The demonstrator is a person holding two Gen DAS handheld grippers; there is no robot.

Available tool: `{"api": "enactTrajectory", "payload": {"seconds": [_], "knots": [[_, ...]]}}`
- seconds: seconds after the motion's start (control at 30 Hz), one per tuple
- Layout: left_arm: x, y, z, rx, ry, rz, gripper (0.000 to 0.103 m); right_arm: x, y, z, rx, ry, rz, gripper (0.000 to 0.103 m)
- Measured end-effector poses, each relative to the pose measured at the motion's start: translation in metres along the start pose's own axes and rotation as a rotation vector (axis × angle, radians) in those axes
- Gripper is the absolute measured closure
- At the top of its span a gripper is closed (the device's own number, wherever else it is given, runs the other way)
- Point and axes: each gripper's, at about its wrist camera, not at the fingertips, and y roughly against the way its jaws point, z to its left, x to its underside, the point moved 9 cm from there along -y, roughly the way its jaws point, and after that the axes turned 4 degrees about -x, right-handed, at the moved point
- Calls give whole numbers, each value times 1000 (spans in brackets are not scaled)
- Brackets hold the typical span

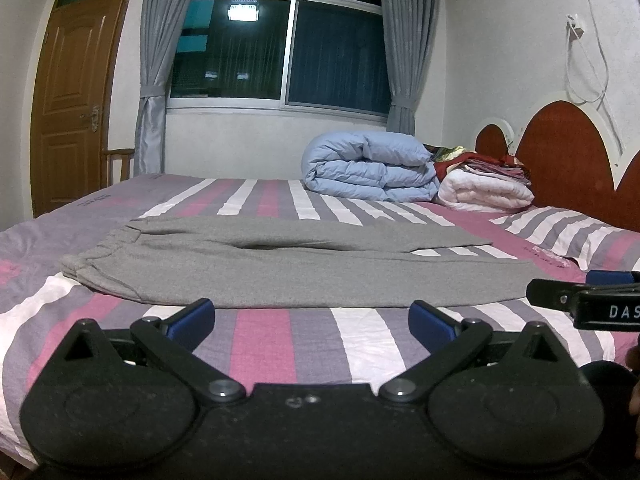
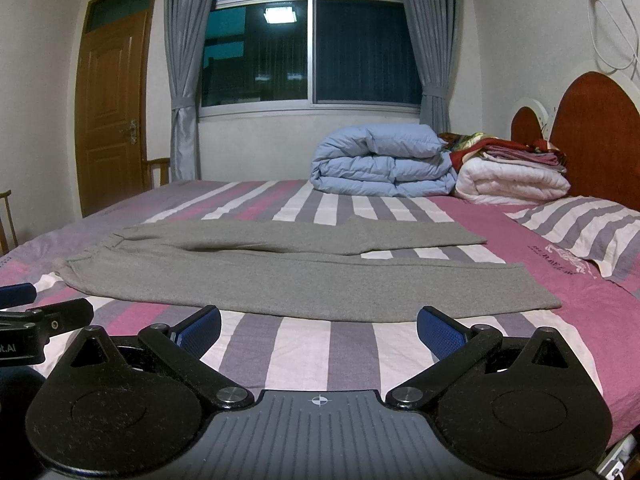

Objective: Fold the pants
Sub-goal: 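Grasp the sweatpants cuff with the left tool while the right tool grasps the other cuff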

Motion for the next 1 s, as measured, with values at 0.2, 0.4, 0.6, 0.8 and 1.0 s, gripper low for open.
{"api": "enactTrajectory", "payload": {"seconds": [0.2,0.4,0.6,0.8,1.0], "knots": [[0,0,0,0,2,0,6,0,0,0,0,0,0,0],[-5,-1,15,-64,46,38,6,-3,2,-7,-31,-22,-8,0],[-11,-22,55,-135,114,105,6,-21,-9,-10,-115,-28,-28,0],[-49,-63,105,-151,25,80,6,-72,-50,-12,-190,-14,-25,0],[-84,-125,171,-189,-50,148,6,-122,-128,-13,-256,6,71,0]]}}
